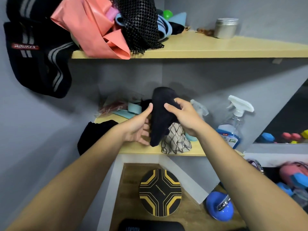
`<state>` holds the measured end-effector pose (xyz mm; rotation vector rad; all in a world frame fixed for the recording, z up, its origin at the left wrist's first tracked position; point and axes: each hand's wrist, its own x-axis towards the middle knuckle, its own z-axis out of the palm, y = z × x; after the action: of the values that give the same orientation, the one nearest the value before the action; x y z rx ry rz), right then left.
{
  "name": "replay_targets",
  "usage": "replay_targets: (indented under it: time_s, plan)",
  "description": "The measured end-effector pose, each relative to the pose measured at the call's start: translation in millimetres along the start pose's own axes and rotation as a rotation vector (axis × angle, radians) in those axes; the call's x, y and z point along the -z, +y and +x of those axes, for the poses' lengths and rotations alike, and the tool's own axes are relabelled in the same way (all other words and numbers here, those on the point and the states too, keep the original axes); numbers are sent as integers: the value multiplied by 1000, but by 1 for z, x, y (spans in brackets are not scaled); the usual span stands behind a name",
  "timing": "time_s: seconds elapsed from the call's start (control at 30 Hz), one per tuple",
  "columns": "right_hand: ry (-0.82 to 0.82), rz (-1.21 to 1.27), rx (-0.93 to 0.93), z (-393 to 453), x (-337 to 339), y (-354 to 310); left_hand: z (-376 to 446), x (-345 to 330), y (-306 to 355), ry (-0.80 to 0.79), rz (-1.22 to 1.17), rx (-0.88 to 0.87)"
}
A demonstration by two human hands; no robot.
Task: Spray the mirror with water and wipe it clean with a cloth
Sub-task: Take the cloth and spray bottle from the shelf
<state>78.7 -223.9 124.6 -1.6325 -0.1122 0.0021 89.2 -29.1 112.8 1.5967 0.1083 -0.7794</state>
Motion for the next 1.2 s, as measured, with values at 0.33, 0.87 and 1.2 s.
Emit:
replay_targets:
  time_s: [0.33, 0.87, 1.2]
  plan:
    - [38, 36, -434, -14, 3, 22, 19, -17, -12, 81, -509, -300]
    - [201, 89, -309, -36, 28, 49, 47, -47, -31, 91, -283, -270]
    - [-127, -414, -86, -67, 46, 53, 62, -98, -25, 244, -227, -247]
